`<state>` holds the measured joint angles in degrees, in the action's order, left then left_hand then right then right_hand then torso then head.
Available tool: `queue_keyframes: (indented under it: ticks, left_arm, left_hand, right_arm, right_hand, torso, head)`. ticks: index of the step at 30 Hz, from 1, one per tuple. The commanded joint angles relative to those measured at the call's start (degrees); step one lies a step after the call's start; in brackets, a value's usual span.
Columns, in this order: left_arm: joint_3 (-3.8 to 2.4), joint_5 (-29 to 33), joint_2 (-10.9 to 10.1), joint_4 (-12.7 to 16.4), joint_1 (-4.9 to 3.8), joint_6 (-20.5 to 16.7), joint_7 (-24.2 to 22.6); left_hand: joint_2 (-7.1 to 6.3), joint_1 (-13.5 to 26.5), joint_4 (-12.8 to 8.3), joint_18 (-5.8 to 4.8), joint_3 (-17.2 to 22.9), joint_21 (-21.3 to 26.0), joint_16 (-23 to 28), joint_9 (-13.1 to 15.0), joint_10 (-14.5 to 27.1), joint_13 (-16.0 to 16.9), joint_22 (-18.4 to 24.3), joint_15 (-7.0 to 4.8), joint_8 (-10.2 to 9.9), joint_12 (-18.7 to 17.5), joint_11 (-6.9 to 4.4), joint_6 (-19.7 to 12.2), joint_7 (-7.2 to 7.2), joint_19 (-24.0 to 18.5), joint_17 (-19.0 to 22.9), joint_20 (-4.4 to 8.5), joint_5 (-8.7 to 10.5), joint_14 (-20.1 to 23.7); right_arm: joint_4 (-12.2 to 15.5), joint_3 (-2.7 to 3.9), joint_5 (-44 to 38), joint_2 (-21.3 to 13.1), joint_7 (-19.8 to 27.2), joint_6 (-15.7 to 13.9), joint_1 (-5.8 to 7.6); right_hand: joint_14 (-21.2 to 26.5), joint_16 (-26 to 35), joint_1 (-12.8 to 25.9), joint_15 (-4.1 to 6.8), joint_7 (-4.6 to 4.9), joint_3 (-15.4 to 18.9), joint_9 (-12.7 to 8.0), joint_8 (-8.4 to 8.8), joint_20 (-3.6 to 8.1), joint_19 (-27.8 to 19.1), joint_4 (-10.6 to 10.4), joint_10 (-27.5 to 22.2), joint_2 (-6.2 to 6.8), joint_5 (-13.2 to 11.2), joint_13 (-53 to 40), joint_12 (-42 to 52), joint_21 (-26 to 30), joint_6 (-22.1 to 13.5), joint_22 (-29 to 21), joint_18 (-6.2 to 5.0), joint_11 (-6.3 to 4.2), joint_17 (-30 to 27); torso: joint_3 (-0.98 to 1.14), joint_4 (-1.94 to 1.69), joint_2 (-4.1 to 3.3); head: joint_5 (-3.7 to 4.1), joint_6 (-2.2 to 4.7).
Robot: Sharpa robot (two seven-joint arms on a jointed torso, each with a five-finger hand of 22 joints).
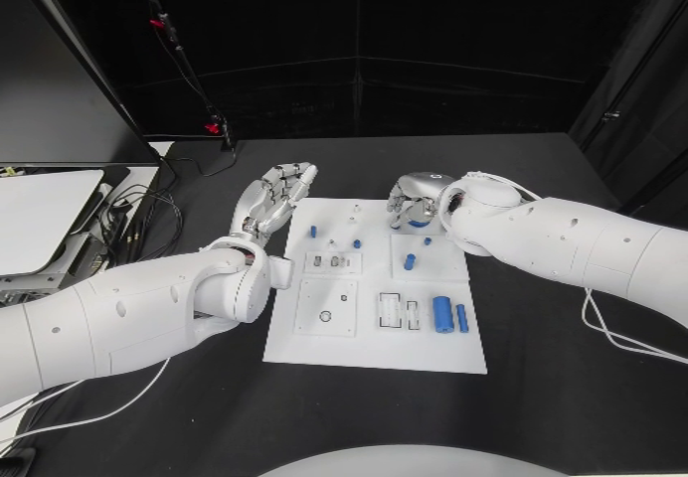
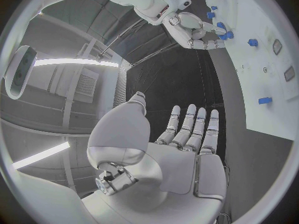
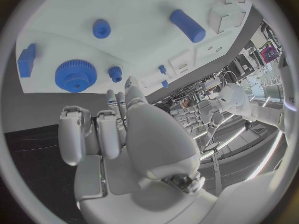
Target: Assemble the parts on the task board
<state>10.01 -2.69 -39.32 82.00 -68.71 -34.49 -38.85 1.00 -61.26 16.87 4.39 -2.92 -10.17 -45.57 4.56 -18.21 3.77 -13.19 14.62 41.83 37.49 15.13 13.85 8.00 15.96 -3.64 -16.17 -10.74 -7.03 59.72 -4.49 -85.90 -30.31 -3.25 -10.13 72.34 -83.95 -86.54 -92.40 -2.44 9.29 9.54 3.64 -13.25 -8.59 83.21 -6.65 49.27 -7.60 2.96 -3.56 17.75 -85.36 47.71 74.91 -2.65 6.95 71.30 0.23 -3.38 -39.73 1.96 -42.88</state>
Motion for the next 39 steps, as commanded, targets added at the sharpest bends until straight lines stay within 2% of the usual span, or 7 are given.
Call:
queue_keyframes:
  ticks: [1, 6, 11, 14, 18, 22, 39]
  left_arm:
    - [-0.05, -0.41, 0.08, -0.03, -0.07, 0.61, -17.90]
    - [-0.05, -0.41, 0.06, -0.09, -0.06, 0.62, -17.88]
    - [-0.05, -0.41, 0.21, -0.20, -0.06, 0.72, -17.81]
    - [-0.05, -0.41, 0.22, -0.26, -0.06, 0.77, -17.78]
    - [-0.05, -0.41, 0.18, -0.35, -0.06, 1.08, -17.70]
    - [-0.05, -0.41, 0.15, -0.39, -0.06, 1.21, -17.66]
    - [-0.04, -0.41, 0.22, -0.55, -0.06, 1.38, -17.49]
  left_hand:
    - [0.55, 0.13, -0.10, 1.10, -0.10, -0.24, -0.36, -0.08, -0.17, -0.08, -0.06, 0.35, 0.22, 0.33, 0.04, 0.19, 9.06, -0.08, -0.07, -0.28, -0.24, 0.13]
    - [0.55, 0.13, -0.10, 1.10, -0.10, -0.24, -0.36, -0.08, -0.17, -0.08, -0.06, 0.35, 0.22, 0.33, 0.04, 0.19, 9.06, -0.08, -0.07, -0.28, -0.24, 0.13]
    - [0.64, 0.08, -0.11, 1.09, -0.11, -0.25, -0.36, -0.10, -0.16, -0.07, -0.06, 0.36, 0.23, 0.33, 0.04, 0.19, 9.06, -0.09, -0.07, -0.29, -0.25, 0.13]
    - [0.67, 0.06, -0.11, 1.09, -0.11, -0.36, -0.37, -0.11, -0.16, -0.07, -0.19, 0.37, 0.23, 0.34, 0.04, 0.18, 9.06, 0.07, -0.07, -0.30, -0.26, 0.12]
    - [0.71, 0.04, -0.11, 1.09, -0.12, -0.42, -0.37, -0.12, -0.15, -0.07, -0.26, 0.38, 0.23, 0.34, 0.04, 0.18, 9.05, 0.15, -0.07, -0.32, -0.26, 0.12]
    - [0.81, -0.03, -0.12, 1.09, -0.15, -0.42, -0.40, -0.14, -0.20, -0.06, -0.23, 0.41, 0.28, 0.38, 0.03, 0.25, 9.05, 0.12, -0.08, -0.32, -0.28, 0.08]
    - [1.12, -0.34, -0.15, 1.07, -0.28, -0.42, -0.47, -0.21, -0.37, -0.03, -0.16, 0.41, 0.43, 0.53, 0.02, 0.50, 9.05, -0.01, -0.09, -0.28, -0.50, 0.00]
  right_arm:
    - [-0.45, 0.05, -1.86, 0.36, -1.20, 1.93, -0.01]
    - [-0.99, 0.05, -1.93, 0.83, -1.40, 2.59, -0.18]
    - [-1.43, 0.05, -2.10, 1.11, -1.28, 2.95, -0.40]
    - [-1.54, 0.05, -2.39, 1.23, -1.52, 3.65, -0.50]
    - [-1.62, 0.05, -2.70, 1.39, -1.74, 4.49, -0.66]
    - [-1.99, 0.05, -2.83, 1.71, -1.78, 4.41, -0.91]
    - [-2.63, 0.06, -3.57, 2.58, -5.27, 5.58, -1.36]
  right_hand:
    - [-2.52, 0.21, -0.62, 0.17, -0.06, -0.43, 0.09, 0.38, 0.08, -0.50, -0.02, 0.45, 0.10, -0.24, 0.00, -0.38, 0.27, 0.36, 3.32, -0.24, -0.16, -0.12]
    - [-2.51, 0.28, -0.77, 0.18, -0.21, -0.48, 0.13, 0.66, 0.11, -0.52, -0.17, 1.12, 0.14, -0.24, -0.04, -0.51, 0.31, 0.79, 3.29, -0.25, -0.16, -0.21]
    - [-2.54, 0.32, -1.00, 0.16, -0.47, -0.59, 0.11, 1.14, 0.10, -0.50, -0.40, 2.28, 0.14, -0.24, -0.04, -0.67, 0.34, 1.14, 3.28, -0.24, -0.13, -0.15]
    - [-2.54, 0.35, -1.11, 0.16, -0.55, -0.68, 0.14, 1.30, 0.10, -0.54, -0.54, 2.85, 0.04, -0.24, -0.02, -0.81, 0.39, 1.46, 3.20, -0.26, -0.13, -0.20]
    - [-2.53, 0.41, -1.22, 0.18, -0.75, -0.77, 0.17, 1.49, 0.11, -0.58, -0.79, 3.56, -0.05, -0.24, 0.01, -1.10, 0.45, 1.97, 3.11, -0.28, -0.16, -0.31]
    - [-2.55, 0.45, -1.56, 0.32, -0.96, -1.03, 0.24, 1.59, 0.20, -0.61, -1.12, 4.84, -0.35, -0.24, 0.03, -1.47, 0.51, 2.99, 3.03, -0.31, -0.35, -0.29]
    - [-2.54, 0.74, -3.99, 1.17, -0.99, -2.29, 0.35, 2.54, 0.93, -0.81, -1.53, 8.36, -0.73, -0.21, 0.08, -3.92, 0.80, 5.28, 2.57, -0.42, -1.43, -0.77]
  torso:
    - [0.00, -0.01, -0.01]
    - [-0.02, 0.02, 0.02]
    - [0.01, -0.18, 0.02]
    - [-0.02, -0.02, 0.01]
    - [-0.05, 0.03, 0.02]
    - [-0.03, 0.01, 0.03]
    - [-0.07, 0.01, 0.06]
  head:
    - [0.05, 0.03]
    - [0.04, -0.03]
    - [0.17, -0.20]
    - [0.37, -0.31]
    - [0.06, -0.55]
    - [0.27, -0.73]
    - [-0.08, -0.98]
